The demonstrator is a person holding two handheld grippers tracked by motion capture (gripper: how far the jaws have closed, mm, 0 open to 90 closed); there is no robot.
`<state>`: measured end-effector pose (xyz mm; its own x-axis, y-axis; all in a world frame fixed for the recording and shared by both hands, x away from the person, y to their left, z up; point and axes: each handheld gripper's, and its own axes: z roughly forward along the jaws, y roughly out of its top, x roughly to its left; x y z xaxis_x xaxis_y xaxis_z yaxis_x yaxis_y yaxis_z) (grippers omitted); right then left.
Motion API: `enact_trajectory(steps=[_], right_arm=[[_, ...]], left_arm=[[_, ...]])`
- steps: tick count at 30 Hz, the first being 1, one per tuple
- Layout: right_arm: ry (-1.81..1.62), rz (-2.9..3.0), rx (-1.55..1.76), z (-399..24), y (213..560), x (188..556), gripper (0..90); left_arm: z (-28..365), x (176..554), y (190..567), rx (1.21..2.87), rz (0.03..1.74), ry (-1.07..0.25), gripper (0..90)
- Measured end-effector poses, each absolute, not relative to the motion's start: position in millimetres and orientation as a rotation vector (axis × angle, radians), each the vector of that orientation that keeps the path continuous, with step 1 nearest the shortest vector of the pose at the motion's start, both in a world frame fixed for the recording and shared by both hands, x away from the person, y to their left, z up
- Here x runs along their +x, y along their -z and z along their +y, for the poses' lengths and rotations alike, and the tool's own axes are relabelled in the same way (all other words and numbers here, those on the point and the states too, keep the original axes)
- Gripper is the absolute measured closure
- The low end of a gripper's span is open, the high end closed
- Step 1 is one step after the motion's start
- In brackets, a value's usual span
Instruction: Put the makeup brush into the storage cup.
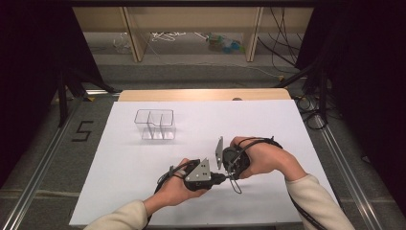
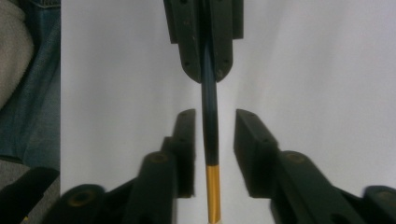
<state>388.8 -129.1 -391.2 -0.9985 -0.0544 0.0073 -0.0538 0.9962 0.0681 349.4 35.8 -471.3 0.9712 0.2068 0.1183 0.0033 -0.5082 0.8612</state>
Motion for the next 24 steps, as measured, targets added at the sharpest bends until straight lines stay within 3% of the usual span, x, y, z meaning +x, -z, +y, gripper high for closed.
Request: enact_trajectory(steps=[11,24], right_arm=[[0.331,-3.158,0.055,-143,387,394,37.2],[0.8,-3.123,-0.09,-162,380,398,26.9]], left_arm=[[44,351,469,2.089,0.151,-0.279,83.3],[59,355,464,2.068,0.182,-0.309,83.3]])
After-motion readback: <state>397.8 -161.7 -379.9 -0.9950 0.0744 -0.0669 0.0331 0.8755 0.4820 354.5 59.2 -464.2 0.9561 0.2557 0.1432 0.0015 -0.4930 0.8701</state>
